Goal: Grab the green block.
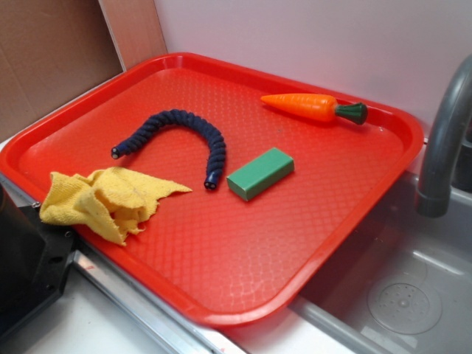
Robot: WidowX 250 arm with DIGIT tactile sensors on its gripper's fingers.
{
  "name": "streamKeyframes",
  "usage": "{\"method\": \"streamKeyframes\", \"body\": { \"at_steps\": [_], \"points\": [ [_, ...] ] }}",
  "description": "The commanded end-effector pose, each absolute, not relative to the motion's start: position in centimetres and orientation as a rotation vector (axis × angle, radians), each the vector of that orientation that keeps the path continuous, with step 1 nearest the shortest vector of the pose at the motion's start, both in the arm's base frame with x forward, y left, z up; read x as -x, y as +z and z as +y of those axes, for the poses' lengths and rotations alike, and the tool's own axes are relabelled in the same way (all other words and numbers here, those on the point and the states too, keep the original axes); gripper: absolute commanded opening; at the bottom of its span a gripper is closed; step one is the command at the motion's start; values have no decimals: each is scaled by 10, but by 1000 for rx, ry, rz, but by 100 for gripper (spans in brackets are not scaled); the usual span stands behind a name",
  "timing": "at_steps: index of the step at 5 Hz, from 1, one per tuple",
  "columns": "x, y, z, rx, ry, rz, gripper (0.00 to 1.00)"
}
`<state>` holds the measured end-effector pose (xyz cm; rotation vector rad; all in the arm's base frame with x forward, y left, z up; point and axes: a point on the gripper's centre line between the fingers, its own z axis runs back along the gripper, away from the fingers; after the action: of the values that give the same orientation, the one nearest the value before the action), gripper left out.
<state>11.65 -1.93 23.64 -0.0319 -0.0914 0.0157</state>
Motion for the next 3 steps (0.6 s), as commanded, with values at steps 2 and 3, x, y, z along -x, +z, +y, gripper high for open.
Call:
{"method": "streamKeyframes", "body": {
  "at_steps": [2, 3],
  "points": [
    [-122, 230, -23, 79, 94, -149, 100],
    [-139, 217, -36, 91, 152, -146, 100]
  ]
}}
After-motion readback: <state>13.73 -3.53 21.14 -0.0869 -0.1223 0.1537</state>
